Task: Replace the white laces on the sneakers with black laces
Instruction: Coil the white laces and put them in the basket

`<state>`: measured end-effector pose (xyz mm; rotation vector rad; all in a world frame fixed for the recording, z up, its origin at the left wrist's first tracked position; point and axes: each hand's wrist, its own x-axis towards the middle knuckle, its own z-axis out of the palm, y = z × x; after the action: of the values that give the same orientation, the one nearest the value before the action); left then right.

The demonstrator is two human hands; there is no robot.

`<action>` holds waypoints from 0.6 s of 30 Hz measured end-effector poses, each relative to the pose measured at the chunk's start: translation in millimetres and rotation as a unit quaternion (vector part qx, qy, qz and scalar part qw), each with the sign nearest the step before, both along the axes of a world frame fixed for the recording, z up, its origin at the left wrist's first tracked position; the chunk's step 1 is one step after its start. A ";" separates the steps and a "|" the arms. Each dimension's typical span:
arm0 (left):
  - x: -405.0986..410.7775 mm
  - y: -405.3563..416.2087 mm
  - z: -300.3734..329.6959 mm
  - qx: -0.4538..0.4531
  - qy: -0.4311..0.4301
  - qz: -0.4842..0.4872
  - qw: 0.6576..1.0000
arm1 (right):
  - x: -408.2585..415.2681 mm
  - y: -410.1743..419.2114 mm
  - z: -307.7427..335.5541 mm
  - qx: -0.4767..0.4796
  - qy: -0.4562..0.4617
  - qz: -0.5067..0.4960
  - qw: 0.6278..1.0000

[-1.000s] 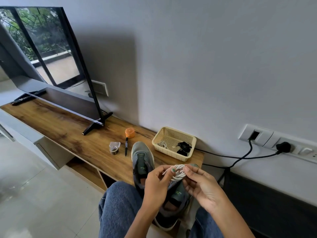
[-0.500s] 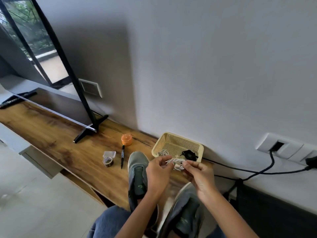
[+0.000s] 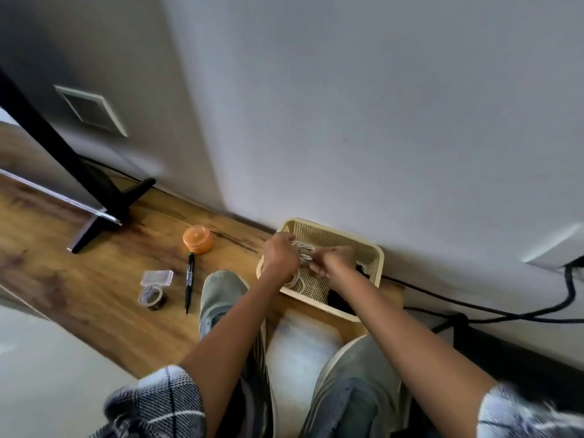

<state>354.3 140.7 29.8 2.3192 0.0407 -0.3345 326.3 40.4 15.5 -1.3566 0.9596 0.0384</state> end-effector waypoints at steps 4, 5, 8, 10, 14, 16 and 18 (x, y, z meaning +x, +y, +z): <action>-6.8 -5.9 -4.9 0.058 0.014 -0.056 0.997 | 10.6 4.4 -12.7 -0.001 0.035 -0.013 0.999; -10.8 -7.8 -3.5 0.070 0.018 -0.068 0.995 | 11.6 5.3 -12.4 0.005 0.040 -0.010 0.999; -19.6 -12.0 1.3 0.105 0.017 -0.085 0.991 | 7.0 4.1 -3.7 0.020 0.054 0.005 0.998; -24.0 -12.3 8.9 0.106 0.018 -0.081 0.991 | -0.7 -2.7 3.9 0.007 0.055 0.019 0.998; -39.5 -5.3 31.2 0.062 0.002 -0.069 0.996 | -21.4 -29.8 24.8 -0.075 0.003 0.030 0.997; -54.2 0.6 41.0 0.036 -0.025 -0.071 0.997 | -32.5 -46.1 36.0 -0.160 -0.019 0.046 0.986; -76.5 4.8 46.0 -0.009 -0.044 -0.088 0.995 | -42.2 -57.7 43.0 -0.229 -0.038 0.096 0.968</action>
<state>277.8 145.4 75.8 2.3228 -0.2112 -0.3184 284.1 -17.3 58.5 -1.8607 0.7971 -0.0934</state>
